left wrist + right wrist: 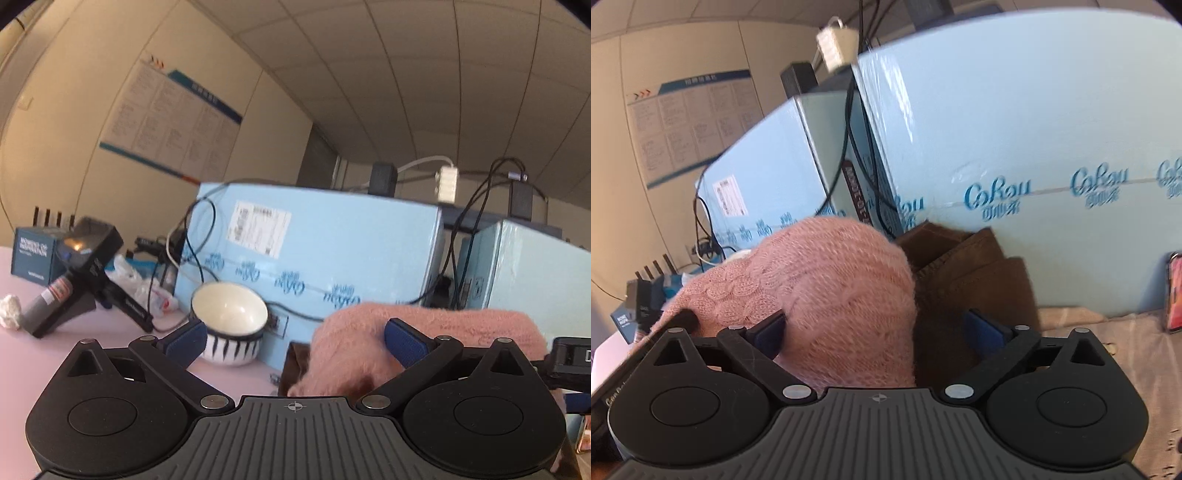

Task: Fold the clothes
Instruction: 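Lift the folded cardigan with both tools and carry it onto the brown jacket, then open both tools and release the cardigan onto the jacket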

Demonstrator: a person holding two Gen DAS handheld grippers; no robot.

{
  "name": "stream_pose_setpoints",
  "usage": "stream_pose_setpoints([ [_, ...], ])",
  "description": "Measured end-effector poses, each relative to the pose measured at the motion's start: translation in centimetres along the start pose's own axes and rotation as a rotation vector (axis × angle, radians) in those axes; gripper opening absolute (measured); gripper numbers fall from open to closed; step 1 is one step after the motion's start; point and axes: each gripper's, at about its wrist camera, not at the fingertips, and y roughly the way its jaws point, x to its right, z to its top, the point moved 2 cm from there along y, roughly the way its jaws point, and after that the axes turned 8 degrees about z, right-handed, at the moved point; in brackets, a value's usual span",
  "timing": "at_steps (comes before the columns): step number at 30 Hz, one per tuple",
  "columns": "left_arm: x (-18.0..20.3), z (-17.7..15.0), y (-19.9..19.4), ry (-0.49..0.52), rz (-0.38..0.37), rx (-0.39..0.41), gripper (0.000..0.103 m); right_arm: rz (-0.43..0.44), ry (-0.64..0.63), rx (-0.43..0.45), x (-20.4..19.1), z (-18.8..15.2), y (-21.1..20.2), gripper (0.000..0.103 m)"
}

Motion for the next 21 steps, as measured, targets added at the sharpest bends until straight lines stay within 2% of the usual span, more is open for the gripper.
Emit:
stream_pose_setpoints([
  [3, -0.2, 1.2, -2.0, -0.035, 0.047, 0.094, 0.103, -0.010, -0.057, 0.035, -0.3, 0.5, -2.8, 0.103],
  [5, 0.2, 2.0, -3.2, -0.047, 0.052, 0.110, 0.103, -0.022, -0.085, 0.062, -0.4, 0.7, -4.6, 0.103],
  [13, 4.0, 2.4, -8.1, -0.066, -0.029, -0.001, 0.103, -0.063, -0.075, 0.120, 1.5, 0.8, -11.1, 0.103],
  [21, 8.4, -0.3, -13.2, -0.047, -0.047, -0.130, 0.103, -0.106, -0.099, 0.130, 4.9, -3.0, -16.1, 0.103],
])
